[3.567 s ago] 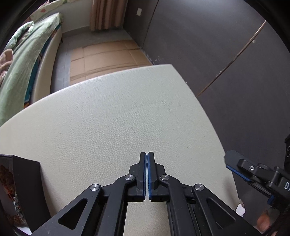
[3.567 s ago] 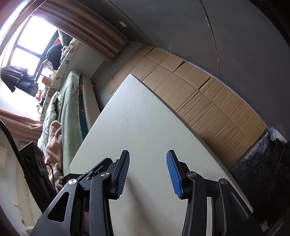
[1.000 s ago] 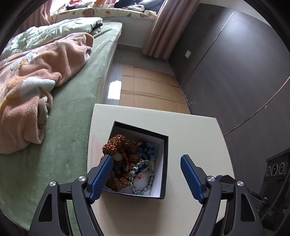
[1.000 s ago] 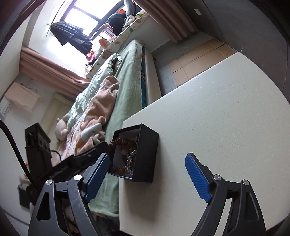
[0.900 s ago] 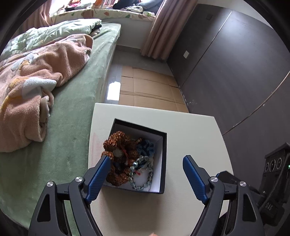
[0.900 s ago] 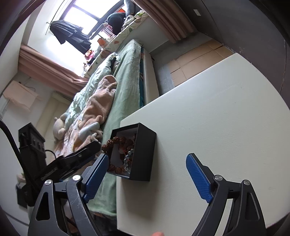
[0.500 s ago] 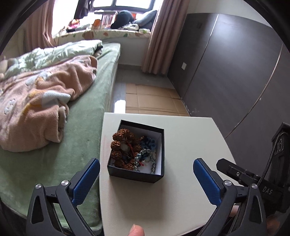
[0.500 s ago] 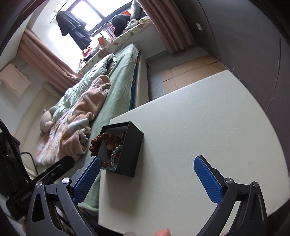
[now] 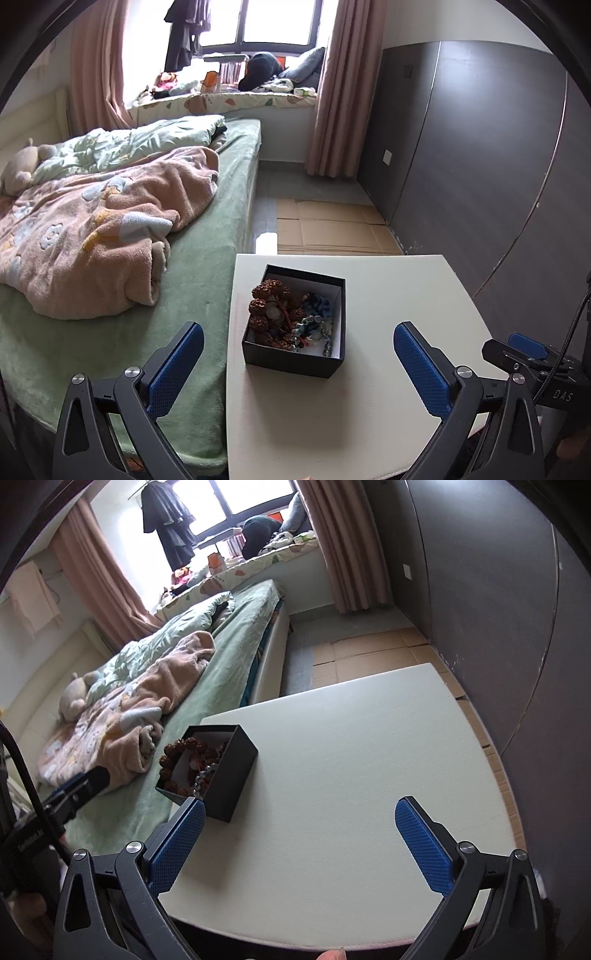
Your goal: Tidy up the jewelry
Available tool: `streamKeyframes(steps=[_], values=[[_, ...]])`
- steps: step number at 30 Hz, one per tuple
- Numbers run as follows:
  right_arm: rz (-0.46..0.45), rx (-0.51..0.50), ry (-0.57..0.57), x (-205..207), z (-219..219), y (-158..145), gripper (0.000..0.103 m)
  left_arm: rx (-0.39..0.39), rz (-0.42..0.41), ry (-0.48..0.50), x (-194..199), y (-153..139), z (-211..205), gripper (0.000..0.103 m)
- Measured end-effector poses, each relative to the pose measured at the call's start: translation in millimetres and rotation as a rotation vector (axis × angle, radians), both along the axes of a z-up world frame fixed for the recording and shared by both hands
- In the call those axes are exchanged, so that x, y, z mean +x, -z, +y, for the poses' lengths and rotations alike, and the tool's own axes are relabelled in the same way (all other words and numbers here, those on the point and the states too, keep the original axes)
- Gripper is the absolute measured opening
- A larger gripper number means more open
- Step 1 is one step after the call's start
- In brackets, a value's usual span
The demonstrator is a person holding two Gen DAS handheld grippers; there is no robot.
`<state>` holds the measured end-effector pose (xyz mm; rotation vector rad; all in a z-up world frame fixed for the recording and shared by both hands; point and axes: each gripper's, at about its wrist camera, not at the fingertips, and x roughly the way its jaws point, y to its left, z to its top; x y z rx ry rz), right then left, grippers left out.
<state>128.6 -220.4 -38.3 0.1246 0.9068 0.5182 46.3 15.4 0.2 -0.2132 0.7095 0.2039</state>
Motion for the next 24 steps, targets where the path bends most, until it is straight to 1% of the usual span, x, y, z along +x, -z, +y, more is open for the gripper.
streamKeyframes(steps=[11,16,24], values=[[-0.049,-0.007,0.001,-16,-25,-18,0.103,0.012,-0.026,0.025,-6,-5,-15,0.103],[-0.074,0.004,-0.007,-21,-25,-26,0.103,0.023,-0.042,0.019,-11,-8,-16,0.103],[-0.080,0.009,-0.010,-23,-22,-29,0.103,0.030,-0.050,0.027,-14,-10,-18,0.103]])
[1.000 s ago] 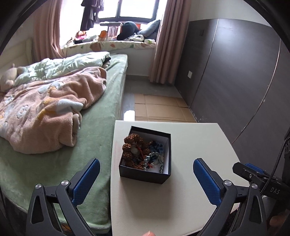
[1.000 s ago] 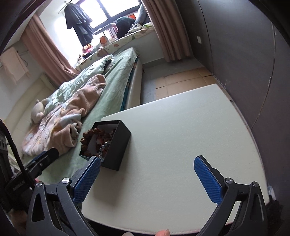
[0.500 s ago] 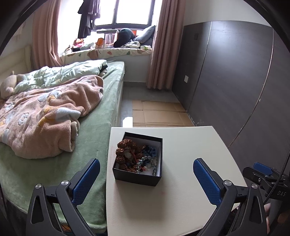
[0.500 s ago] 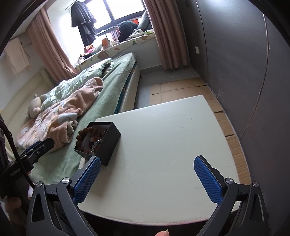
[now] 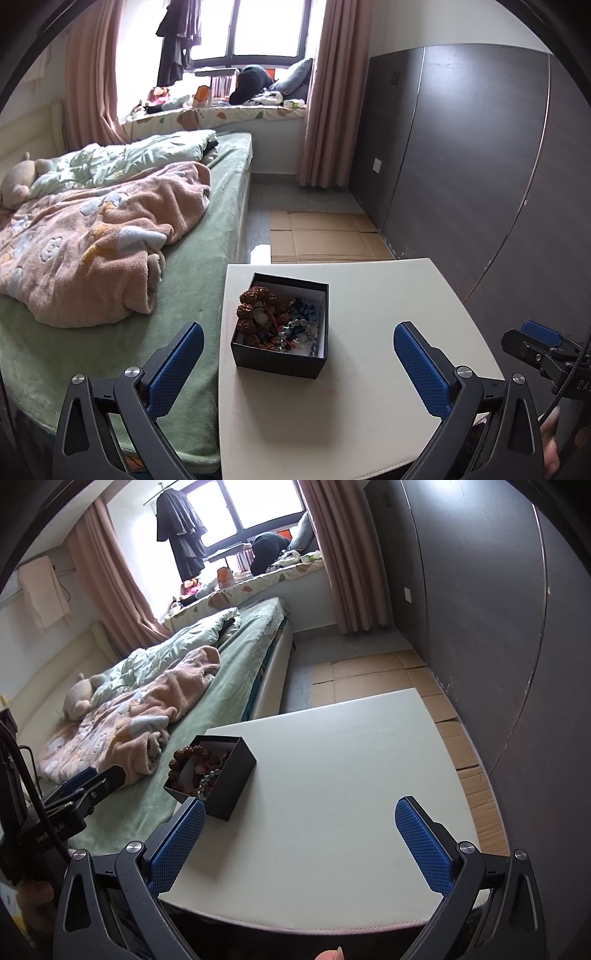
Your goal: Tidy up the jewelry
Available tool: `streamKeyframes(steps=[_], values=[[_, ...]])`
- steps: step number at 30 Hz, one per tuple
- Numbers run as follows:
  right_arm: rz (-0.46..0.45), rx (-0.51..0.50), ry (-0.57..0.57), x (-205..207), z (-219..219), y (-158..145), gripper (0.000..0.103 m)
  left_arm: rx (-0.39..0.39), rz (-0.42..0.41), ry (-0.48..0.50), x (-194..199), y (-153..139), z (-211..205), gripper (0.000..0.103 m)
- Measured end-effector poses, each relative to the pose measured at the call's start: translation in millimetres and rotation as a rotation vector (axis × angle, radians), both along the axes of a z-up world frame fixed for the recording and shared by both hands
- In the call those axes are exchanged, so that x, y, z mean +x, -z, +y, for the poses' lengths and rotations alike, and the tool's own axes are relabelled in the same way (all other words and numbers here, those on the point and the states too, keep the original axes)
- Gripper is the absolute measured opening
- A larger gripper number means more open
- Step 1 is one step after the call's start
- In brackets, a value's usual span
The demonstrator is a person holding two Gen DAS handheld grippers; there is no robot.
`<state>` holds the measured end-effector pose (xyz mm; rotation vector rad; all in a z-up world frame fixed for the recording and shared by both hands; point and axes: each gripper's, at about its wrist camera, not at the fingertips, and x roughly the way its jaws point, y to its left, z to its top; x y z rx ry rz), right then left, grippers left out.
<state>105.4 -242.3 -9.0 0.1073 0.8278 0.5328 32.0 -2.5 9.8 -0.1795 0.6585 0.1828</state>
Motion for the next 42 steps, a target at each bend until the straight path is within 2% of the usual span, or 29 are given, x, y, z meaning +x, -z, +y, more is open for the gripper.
streamKeyframes(steps=[42], values=[[0.003,-0.007,0.006,0.3,1.6,2.3,0.103,-0.009,-0.008,-0.002,-3.1,-1.8,-2.7,0.103]])
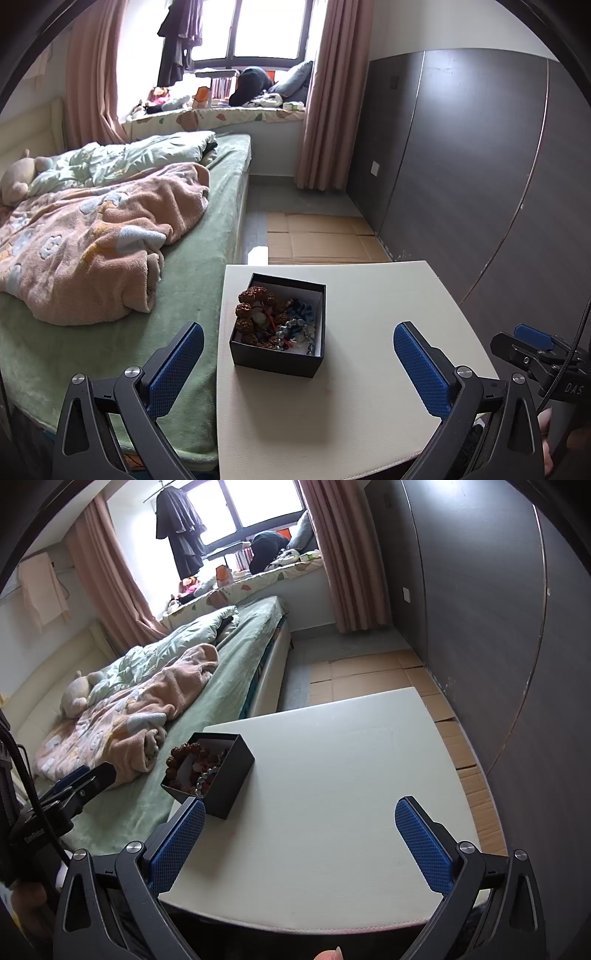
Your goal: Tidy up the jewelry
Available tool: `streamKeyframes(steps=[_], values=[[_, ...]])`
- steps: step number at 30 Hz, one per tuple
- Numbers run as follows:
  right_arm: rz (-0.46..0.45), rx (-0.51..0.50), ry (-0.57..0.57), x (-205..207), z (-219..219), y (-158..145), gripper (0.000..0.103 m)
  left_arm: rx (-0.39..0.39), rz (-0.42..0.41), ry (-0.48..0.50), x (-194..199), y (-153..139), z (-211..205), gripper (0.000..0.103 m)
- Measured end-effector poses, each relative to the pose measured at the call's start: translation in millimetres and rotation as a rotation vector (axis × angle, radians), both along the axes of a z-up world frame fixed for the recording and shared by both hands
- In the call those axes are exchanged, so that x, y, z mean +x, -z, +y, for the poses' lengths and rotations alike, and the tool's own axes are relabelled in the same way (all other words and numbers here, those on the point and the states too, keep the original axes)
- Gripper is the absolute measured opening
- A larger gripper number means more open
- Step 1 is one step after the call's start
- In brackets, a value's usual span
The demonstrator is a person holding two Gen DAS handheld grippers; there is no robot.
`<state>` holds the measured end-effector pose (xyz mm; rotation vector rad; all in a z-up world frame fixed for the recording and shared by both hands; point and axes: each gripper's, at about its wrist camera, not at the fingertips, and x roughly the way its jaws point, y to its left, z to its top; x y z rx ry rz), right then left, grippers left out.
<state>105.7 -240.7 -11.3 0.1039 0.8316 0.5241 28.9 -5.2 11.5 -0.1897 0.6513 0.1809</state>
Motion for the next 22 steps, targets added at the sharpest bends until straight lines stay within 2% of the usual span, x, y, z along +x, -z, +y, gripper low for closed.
streamKeyframes(steps=[22], values=[[0.005,-0.010,0.003,-0.4,1.7,4.7,0.103,0.011,-0.014,0.004,-3.4,-1.0,0.3,0.103]])
